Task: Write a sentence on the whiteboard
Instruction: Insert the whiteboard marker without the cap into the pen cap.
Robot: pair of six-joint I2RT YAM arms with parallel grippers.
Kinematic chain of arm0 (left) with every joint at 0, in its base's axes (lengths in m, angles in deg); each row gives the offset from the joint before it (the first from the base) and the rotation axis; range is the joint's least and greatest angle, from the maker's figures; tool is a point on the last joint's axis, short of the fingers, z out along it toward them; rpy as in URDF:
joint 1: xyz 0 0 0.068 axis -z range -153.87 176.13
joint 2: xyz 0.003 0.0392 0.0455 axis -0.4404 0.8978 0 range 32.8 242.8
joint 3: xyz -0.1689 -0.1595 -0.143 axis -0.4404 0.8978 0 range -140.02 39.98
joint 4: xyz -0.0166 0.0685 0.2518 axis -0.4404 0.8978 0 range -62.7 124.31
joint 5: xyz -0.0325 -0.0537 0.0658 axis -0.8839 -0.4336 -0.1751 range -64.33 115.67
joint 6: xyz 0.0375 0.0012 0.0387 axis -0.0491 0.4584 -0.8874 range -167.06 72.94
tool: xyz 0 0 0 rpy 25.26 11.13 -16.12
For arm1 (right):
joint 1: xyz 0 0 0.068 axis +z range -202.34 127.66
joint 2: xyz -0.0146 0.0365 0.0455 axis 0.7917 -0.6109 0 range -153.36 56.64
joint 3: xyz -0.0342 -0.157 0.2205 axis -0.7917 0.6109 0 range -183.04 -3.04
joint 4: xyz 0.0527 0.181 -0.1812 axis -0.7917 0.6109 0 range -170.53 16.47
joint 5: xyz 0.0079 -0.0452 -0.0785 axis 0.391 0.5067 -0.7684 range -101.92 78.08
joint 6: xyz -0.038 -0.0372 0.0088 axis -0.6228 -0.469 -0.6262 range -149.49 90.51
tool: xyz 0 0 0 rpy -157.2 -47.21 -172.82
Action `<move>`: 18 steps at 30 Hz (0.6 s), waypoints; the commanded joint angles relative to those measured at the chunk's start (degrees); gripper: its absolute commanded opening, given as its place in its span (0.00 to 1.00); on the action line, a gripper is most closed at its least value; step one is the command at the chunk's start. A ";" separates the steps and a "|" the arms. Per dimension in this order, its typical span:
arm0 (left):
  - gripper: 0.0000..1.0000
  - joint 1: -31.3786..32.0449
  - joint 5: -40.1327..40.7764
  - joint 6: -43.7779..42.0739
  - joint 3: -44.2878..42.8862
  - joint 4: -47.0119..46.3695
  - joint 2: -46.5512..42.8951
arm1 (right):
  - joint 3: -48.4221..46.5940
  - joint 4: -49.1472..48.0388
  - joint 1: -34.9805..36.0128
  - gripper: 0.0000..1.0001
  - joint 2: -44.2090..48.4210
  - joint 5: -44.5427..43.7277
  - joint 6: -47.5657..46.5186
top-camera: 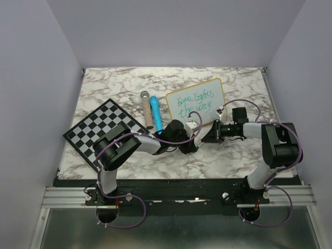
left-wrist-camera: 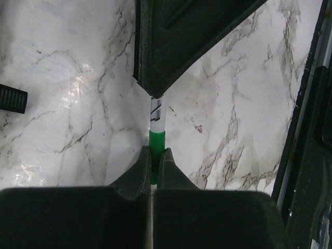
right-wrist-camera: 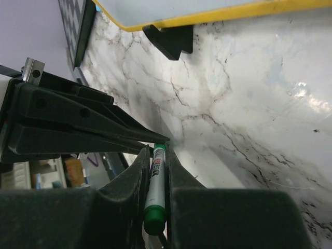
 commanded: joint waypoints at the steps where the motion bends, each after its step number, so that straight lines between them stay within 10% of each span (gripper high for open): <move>1: 0.00 1.05 3.93 2.28 -7.86 -19.34 0.16 | 0.20 4.06 3.90 0.00 1.08 -0.13 -1.21; 16: 0.00 0.79 6.40 2.37 -10.18 -20.93 -2.91 | -1.74 7.14 3.99 0.01 6.50 -2.85 -3.41; 18: 0.15 0.87 6.40 2.90 -7.53 -20.84 -5.19 | -1.30 7.14 2.15 0.01 8.54 -3.29 -3.15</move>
